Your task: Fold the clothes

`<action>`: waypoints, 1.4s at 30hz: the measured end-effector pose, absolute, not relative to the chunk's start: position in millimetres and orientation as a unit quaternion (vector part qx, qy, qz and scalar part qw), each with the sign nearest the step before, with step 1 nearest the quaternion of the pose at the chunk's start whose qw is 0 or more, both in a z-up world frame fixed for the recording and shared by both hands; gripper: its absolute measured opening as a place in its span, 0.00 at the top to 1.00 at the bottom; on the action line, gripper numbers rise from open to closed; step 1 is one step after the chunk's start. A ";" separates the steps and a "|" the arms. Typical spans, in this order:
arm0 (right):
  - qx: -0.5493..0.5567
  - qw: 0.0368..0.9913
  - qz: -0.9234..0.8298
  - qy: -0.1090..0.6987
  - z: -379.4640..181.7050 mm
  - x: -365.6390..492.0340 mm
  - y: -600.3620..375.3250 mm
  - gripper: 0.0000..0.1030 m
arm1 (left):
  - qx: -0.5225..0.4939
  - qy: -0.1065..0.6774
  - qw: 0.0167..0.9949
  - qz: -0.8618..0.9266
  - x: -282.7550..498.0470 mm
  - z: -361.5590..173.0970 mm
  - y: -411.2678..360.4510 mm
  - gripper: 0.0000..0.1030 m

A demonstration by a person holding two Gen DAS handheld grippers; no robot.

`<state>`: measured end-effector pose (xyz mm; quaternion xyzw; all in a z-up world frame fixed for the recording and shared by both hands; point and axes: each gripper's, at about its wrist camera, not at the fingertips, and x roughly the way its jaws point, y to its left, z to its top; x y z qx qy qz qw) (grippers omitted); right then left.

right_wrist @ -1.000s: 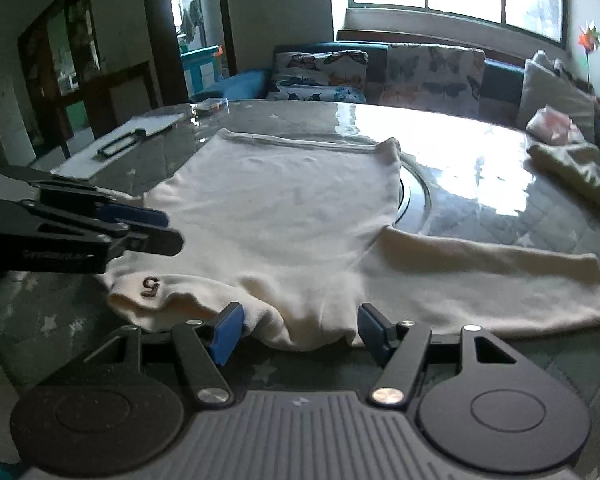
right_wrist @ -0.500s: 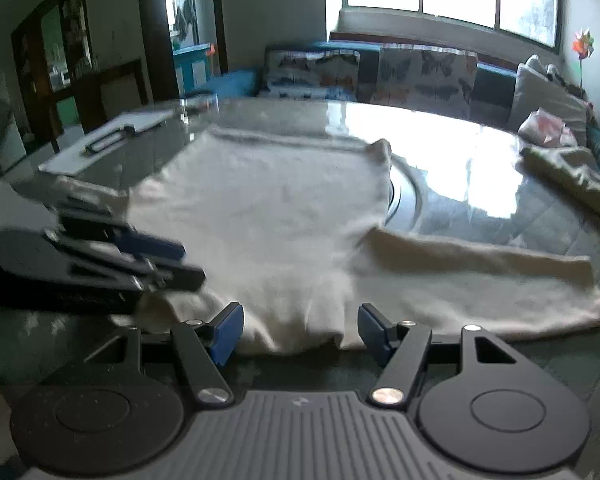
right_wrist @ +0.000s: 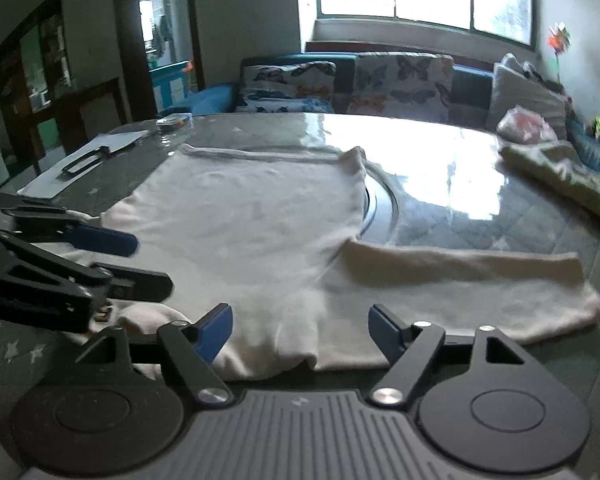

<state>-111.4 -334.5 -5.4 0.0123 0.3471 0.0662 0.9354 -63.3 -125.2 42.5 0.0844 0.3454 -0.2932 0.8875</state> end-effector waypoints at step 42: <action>-0.002 0.943 0.044 0.331 -34.0 -113.2 -335.1 0.00 | -0.017 0.294 0.931 -0.215 -51.6 60.0 -85.4 0.00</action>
